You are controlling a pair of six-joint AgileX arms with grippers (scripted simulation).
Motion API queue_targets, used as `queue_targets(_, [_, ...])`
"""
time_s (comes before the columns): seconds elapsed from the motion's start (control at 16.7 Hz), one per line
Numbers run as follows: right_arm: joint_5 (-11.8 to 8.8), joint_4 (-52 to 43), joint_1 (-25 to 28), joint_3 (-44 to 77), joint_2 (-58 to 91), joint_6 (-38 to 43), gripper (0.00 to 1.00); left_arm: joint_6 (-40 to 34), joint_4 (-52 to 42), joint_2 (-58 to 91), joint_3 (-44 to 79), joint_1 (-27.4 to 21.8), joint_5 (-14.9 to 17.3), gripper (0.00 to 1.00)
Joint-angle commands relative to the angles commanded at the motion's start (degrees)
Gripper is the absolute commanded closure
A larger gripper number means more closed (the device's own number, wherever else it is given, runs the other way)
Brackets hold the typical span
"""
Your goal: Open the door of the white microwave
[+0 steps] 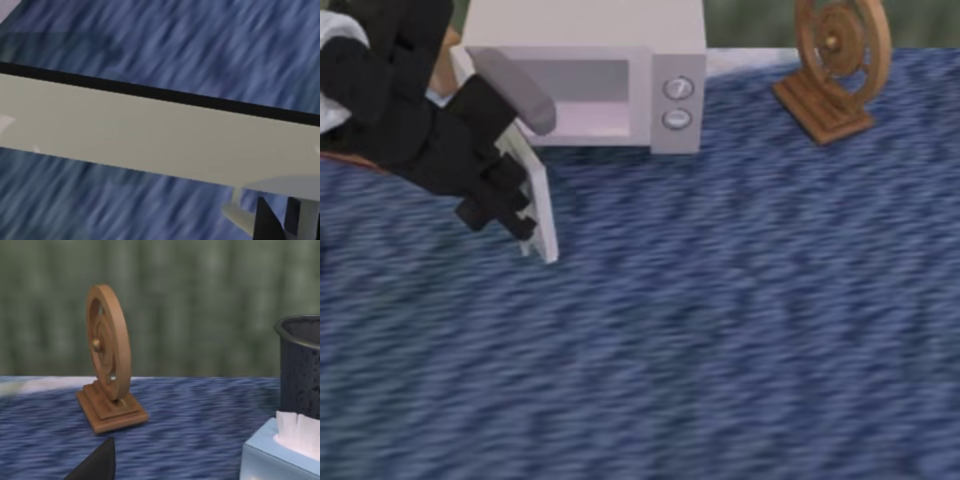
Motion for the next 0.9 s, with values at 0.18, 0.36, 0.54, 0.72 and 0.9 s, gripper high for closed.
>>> queue_targets(0.18, [0.0, 0.0, 0.0, 0.0, 0.0, 0.0, 0.00, 5.4, -1.7, -0.3, -0.2, 2.1, 2.2, 1.00])
queue_targets(0.36, [0.0, 0.0, 0.0, 0.0, 0.0, 0.0, 0.00, 8.2, -2.7, -0.6, -0.2, 3.4, 3.6, 1.00])
queue_targets(0.54, [0.0, 0.0, 0.0, 0.0, 0.0, 0.0, 0.00, 8.2, -2.7, -0.6, -0.2, 3.4, 3.6, 1.00])
queue_targets(0.72, [0.0, 0.0, 0.0, 0.0, 0.0, 0.0, 0.00, 8.2, -2.7, -0.6, -0.2, 3.4, 3.6, 1.00])
queue_targets(0.9, [0.0, 0.0, 0.0, 0.0, 0.0, 0.0, 0.00, 8.2, -2.7, -0.6, -0.2, 3.4, 3.6, 1.00])
